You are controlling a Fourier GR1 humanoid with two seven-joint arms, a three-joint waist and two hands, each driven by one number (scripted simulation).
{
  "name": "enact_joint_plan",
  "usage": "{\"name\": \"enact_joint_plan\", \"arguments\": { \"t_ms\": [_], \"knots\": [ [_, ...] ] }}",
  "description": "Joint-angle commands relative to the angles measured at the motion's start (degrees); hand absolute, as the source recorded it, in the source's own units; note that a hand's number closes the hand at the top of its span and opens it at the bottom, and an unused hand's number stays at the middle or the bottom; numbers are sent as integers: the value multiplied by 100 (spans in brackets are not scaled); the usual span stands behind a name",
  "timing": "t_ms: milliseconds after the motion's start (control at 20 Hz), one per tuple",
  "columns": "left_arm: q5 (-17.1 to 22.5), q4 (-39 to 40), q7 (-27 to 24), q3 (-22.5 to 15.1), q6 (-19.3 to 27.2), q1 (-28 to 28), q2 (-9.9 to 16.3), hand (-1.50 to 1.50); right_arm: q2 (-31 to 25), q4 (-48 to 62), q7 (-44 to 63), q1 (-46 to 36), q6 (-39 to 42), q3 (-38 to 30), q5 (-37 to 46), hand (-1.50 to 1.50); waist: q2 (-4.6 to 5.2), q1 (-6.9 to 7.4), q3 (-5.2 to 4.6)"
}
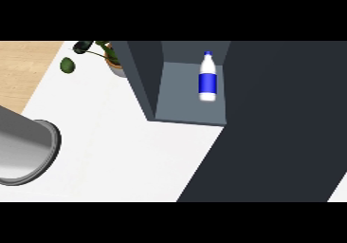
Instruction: Pick up the bottled water, place it into the cabinet and close the cabinet
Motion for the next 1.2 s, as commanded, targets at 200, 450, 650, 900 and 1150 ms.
{"name": "enact_joint_plan", "arguments": {
  "t_ms": [200, 450, 650, 900, 1150],
  "knots": [
    [761, 82, -104, 1026, -816, 585, 202, -150, 614, 831, 994, -2312, -1160, -64, -1205, 150, -18, -76, 0],
    [993, 159, -281, 1344, -1432, 1085, 10, -150, 619, 1527, 851, -3085, -1379, -679, -1983, 150, -35, -124, 7],
    [1166, 355, -322, 1662, -1789, 1194, -96, -150, 623, 2523, 525, -3902, -1558, -910, -2431, 150, -32, -170, 7],
    [1498, 385, -110, 2036, -2003, 1300, -85, -150, 538, 3810, 363, -4759, -556, -2229, -2883, 150, -2, -228, 11],
    [1706, 664, 30, 2451, -2423, 1389, -310, -150, 478, 4411, 437, -5315, -332, -2440, -2926, 150, -34, -297, 7]
  ]
}}
